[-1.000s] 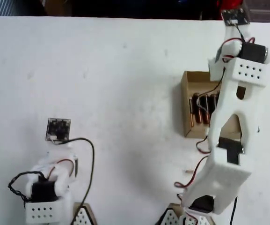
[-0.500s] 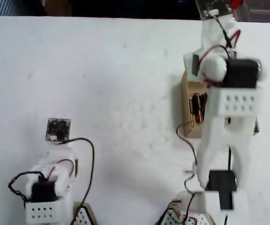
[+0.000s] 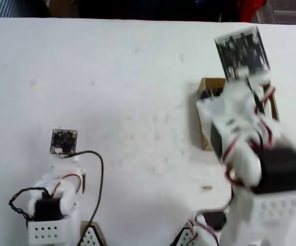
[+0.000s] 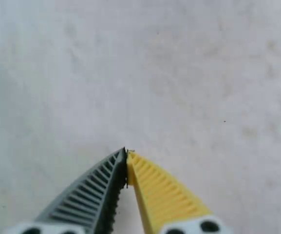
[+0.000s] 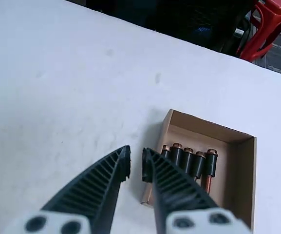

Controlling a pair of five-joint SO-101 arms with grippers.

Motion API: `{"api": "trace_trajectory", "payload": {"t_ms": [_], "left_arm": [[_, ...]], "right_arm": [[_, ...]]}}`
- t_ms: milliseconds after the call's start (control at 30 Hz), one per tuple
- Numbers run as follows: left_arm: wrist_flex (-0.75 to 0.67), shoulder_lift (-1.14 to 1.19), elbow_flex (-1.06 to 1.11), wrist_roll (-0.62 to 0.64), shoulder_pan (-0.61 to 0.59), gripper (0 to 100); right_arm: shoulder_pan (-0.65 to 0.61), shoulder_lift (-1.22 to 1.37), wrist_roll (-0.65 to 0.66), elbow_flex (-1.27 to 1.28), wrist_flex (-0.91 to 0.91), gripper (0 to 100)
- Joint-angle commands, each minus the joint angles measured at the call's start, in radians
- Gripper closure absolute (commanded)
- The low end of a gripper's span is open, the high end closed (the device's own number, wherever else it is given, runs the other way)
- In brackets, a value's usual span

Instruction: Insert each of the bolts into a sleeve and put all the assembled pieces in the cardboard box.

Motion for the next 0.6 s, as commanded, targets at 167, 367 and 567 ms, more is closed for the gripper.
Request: {"api": "trace_trajectory", "payload": {"t_ms": [167,367,567], "left_arm": [[0.005,-0.007,-0.002,0.009,0.015,98],[0.005,-0.007,-0.002,0.009,0.015,98],[0.005,-0.007,-0.002,0.009,0.015,98]], "right_arm": [[-0.005,-0.254,-0.009,0.230,-0.010,96.7],[-0.005,-0.438,-0.008,0.471,-0.117,96.7],[-0.005,-0.631,-0.008,0.663,-0.203,96.7]]}}
